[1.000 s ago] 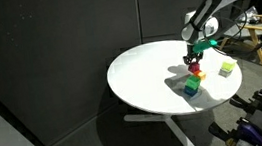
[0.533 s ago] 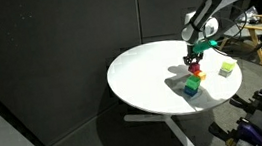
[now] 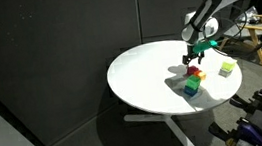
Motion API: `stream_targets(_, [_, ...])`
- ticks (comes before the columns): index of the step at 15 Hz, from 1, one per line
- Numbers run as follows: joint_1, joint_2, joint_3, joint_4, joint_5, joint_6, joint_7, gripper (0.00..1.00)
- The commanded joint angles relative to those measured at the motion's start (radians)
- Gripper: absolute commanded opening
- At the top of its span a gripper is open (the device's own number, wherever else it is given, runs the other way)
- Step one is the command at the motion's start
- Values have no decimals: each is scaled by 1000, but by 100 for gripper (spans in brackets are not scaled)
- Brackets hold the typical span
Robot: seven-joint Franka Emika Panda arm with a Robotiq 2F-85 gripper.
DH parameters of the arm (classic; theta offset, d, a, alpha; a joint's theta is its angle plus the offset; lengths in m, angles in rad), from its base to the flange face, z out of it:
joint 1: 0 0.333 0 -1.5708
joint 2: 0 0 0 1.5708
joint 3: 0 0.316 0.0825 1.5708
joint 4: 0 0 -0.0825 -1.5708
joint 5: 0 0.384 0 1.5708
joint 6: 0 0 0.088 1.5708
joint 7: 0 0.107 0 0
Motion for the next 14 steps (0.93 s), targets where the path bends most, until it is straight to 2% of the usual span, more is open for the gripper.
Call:
stream_targets(1, [2, -9, -1, 3, 5, -29, 10, 100])
stream_targets(14, [-5, -99, -11, -59, 3, -61, -2, 100])
